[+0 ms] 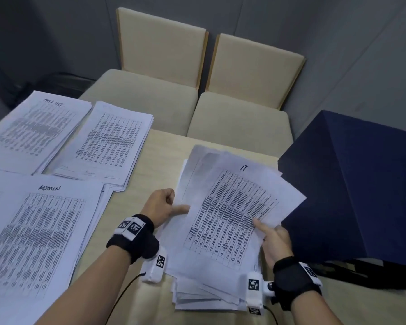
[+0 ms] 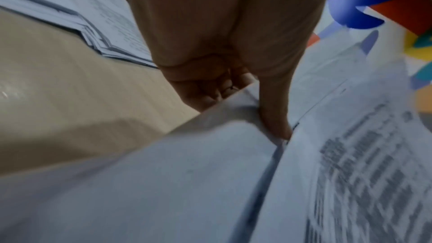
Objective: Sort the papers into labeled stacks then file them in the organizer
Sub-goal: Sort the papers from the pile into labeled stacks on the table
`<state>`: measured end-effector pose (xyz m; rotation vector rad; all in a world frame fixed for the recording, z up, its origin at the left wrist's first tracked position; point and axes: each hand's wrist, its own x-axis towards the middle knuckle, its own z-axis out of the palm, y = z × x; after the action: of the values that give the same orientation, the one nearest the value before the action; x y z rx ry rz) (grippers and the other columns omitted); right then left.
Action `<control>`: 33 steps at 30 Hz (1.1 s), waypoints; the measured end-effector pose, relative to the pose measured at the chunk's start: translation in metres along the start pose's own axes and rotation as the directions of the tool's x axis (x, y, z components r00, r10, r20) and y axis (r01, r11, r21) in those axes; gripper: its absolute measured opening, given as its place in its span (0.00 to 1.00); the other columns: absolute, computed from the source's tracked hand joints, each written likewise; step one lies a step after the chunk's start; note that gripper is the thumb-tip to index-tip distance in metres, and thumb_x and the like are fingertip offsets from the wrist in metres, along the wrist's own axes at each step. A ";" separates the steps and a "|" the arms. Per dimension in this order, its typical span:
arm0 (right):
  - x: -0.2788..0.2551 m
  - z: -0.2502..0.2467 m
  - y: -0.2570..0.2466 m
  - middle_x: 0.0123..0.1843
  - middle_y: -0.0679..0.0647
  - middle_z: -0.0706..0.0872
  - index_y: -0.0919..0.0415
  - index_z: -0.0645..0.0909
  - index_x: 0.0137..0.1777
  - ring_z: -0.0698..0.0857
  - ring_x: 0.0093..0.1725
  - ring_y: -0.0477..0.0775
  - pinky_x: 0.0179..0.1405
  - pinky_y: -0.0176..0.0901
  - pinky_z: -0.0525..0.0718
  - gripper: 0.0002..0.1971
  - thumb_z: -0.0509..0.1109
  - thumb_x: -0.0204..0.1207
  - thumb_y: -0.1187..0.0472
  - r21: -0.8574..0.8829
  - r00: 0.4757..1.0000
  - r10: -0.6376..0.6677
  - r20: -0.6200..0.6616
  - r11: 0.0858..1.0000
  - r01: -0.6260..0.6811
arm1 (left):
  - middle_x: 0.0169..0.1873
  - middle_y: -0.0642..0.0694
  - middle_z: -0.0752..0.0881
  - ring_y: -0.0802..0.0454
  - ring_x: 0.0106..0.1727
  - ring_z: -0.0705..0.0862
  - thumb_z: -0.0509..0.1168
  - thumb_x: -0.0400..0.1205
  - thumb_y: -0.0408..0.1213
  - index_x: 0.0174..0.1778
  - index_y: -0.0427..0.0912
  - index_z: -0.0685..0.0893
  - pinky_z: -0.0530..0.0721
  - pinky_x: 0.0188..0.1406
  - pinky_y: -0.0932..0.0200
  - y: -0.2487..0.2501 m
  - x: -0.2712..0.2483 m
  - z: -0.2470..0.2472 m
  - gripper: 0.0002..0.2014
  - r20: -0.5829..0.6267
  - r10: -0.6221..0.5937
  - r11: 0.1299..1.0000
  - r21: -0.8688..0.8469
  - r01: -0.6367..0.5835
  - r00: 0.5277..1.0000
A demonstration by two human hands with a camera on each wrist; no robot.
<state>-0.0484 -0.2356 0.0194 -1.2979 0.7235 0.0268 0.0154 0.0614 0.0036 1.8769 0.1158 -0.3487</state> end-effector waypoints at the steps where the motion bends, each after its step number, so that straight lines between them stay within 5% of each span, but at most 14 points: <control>1: -0.001 0.001 -0.002 0.56 0.62 0.91 0.70 0.83 0.61 0.89 0.57 0.59 0.48 0.40 0.88 0.15 0.73 0.75 0.73 -0.005 0.998 -0.050 -0.032 0.999 0.050 | 0.23 0.49 0.66 0.53 0.27 0.63 0.82 0.64 0.54 0.27 0.38 0.69 0.64 0.29 0.58 0.000 -0.001 0.000 0.30 0.017 0.003 1.000 0.010 -0.003 1.000; 4: 0.000 -0.003 -0.007 0.58 0.61 0.88 0.69 0.78 0.68 0.89 0.53 0.54 0.42 0.33 0.88 0.22 0.71 0.75 0.78 0.001 0.980 -0.152 -0.130 0.988 0.154 | 0.23 0.49 0.69 0.53 0.24 0.66 0.72 0.71 0.65 0.27 0.34 0.74 0.65 0.28 0.60 -0.001 -0.001 0.002 0.33 0.023 -0.024 1.000 0.004 0.024 0.999; 6: -0.001 -0.008 -0.013 0.58 0.58 0.89 0.66 0.78 0.67 0.89 0.53 0.53 0.43 0.34 0.88 0.22 0.70 0.74 0.80 0.017 0.983 -0.143 -0.111 0.989 0.146 | 0.20 0.55 0.66 0.56 0.20 0.64 0.67 0.81 0.54 0.25 0.44 0.68 0.61 0.24 0.60 0.004 -0.002 0.004 0.25 -0.032 -0.040 0.997 0.058 0.042 0.999; 8: -0.002 -0.012 -0.012 0.54 0.60 0.91 0.70 0.82 0.61 0.90 0.54 0.58 0.49 0.42 0.88 0.17 0.70 0.72 0.80 -0.006 0.991 -0.102 -0.082 0.995 0.102 | 0.25 0.55 0.77 0.59 0.26 0.74 0.63 0.86 0.41 0.34 0.44 0.78 0.70 0.27 0.61 0.008 -0.002 0.006 0.14 -0.035 -0.043 0.997 0.059 0.045 0.998; 11: -0.004 -0.015 -0.004 0.50 0.67 0.89 0.81 0.82 0.53 0.88 0.55 0.68 0.53 0.49 0.84 0.12 0.70 0.69 0.80 -0.054 0.992 -0.070 -0.102 0.996 0.065 | 0.35 0.47 0.83 0.50 0.34 0.79 0.59 0.84 0.27 0.48 0.40 0.82 0.76 0.33 0.61 0.009 -0.004 0.007 0.07 -0.008 -0.093 0.996 0.006 0.093 0.996; 16: -0.011 -0.013 -0.005 0.41 0.60 0.89 0.75 0.83 0.46 0.88 0.41 0.57 0.39 0.41 0.84 0.07 0.67 0.70 0.80 -0.036 0.995 -0.058 -0.087 0.998 0.055 | 0.40 0.41 0.83 0.48 0.38 0.79 0.57 0.82 0.23 0.52 0.45 0.81 0.77 0.34 0.59 0.014 -0.005 0.009 0.13 -0.035 -0.031 0.998 -0.063 0.028 0.999; 19: -0.009 -0.011 -0.007 0.41 0.61 0.88 0.77 0.81 0.48 0.89 0.39 0.53 0.33 0.36 0.84 0.06 0.67 0.71 0.80 -0.026 0.998 -0.041 -0.051 0.999 0.039 | 0.37 0.46 0.84 0.51 0.36 0.80 0.59 0.82 0.23 0.49 0.45 0.83 0.78 0.36 0.63 0.020 -0.008 0.010 0.13 0.020 0.003 0.996 -0.089 -0.001 1.000; 23: -0.005 -0.008 -0.007 0.48 0.68 0.88 0.86 0.78 0.57 0.89 0.49 0.61 0.43 0.40 0.84 0.14 0.69 0.72 0.78 -0.058 0.998 -0.033 -0.046 0.998 0.030 | 0.32 0.48 0.85 0.51 0.35 0.82 0.63 0.78 0.31 0.34 0.33 0.84 0.78 0.44 0.55 0.023 -0.006 0.013 0.09 0.141 0.012 1.000 -0.021 -0.009 0.990; 27: -0.011 -0.004 -0.011 0.44 0.64 0.88 0.75 0.81 0.49 0.88 0.44 0.58 0.38 0.40 0.86 0.05 0.67 0.75 0.78 -0.081 0.998 -0.039 -0.043 0.996 0.036 | 0.37 0.45 0.87 0.53 0.38 0.84 0.58 0.78 0.19 0.42 0.31 0.86 0.81 0.46 0.57 0.031 -0.007 0.018 0.11 0.266 -0.013 0.996 0.087 -0.011 0.964; 30: -0.014 -0.005 -0.010 0.39 0.58 0.84 0.67 0.76 0.43 0.84 0.39 0.53 0.39 0.41 0.81 0.07 0.65 0.77 0.78 -0.108 0.992 -0.071 -0.100 0.992 0.060 | 0.58 0.45 0.86 0.48 0.56 0.85 0.59 0.79 0.23 0.64 0.39 0.82 0.84 0.59 0.50 0.020 0.005 0.023 0.19 0.058 -0.051 0.936 0.350 0.028 0.997; 33: -0.010 -0.010 -0.005 0.37 0.57 0.84 0.63 0.77 0.43 0.83 0.37 0.53 0.35 0.37 0.82 0.11 0.64 0.75 0.79 -0.089 0.988 -0.093 -0.125 0.993 0.083 | 0.60 0.40 0.80 0.42 0.58 0.82 0.67 0.78 0.36 0.64 0.38 0.76 0.83 0.58 0.48 0.007 0.010 0.023 0.19 -0.164 -0.104 0.793 0.581 0.181 0.981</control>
<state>-0.0590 -0.2421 0.0276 -1.4200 0.7812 -0.1004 0.0227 0.0363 0.0000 2.5295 0.2581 -0.4029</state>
